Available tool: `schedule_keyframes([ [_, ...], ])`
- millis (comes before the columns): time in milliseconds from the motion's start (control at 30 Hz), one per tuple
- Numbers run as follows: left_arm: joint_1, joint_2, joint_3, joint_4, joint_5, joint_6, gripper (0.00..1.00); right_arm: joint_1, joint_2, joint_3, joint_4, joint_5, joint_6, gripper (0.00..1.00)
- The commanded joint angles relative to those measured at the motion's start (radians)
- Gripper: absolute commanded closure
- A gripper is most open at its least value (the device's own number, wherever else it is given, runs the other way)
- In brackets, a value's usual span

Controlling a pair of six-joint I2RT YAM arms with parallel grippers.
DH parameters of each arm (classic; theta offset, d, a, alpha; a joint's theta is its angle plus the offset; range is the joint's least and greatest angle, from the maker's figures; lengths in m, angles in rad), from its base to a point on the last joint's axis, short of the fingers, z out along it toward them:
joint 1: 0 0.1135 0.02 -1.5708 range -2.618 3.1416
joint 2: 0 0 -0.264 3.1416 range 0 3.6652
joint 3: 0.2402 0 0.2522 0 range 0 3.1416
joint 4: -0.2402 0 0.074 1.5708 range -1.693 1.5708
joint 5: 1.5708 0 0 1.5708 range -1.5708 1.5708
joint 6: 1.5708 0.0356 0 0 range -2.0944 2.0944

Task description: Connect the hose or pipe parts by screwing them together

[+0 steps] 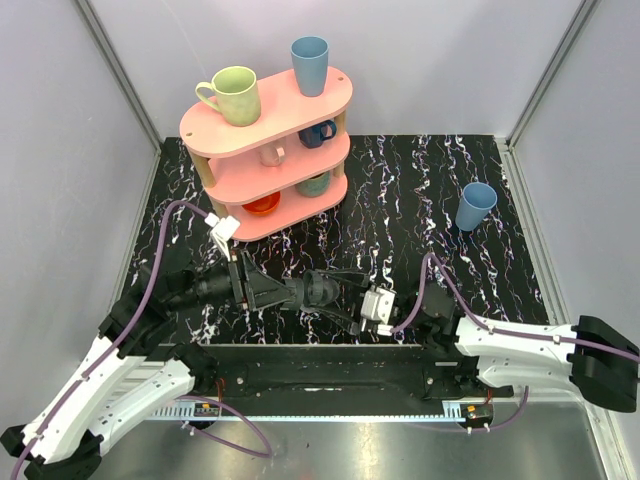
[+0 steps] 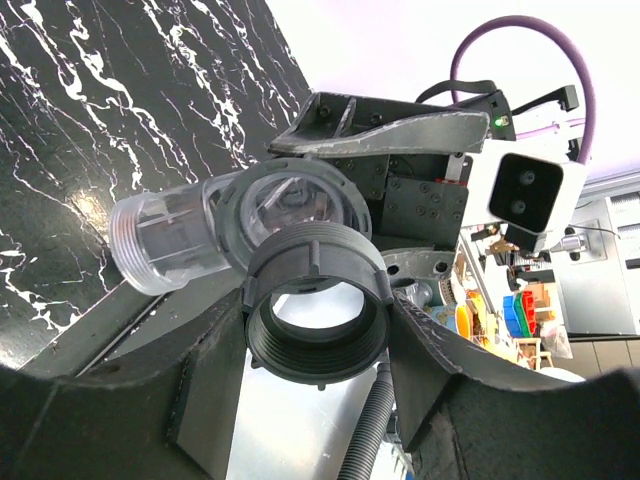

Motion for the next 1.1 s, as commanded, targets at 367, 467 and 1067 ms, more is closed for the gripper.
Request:
schedule_keyframes([
  [367, 0.001, 0.019, -0.027, 0.111, 0.007, -0.140, 1.00, 0.095, 0.050, 0.029, 0.177, 0.025, -0.117, 0.75],
  [467, 0.001, 0.025, -0.046, 0.134, 0.011, -0.148, 1.00, 0.113, 0.067, 0.017, 0.224, 0.048, -0.126, 0.75],
  [1067, 0.001, 0.034, -0.057, 0.101, 0.059, -0.117, 1.00, 0.133, 0.032, 0.000, 0.212, 0.077, -0.125, 0.76],
])
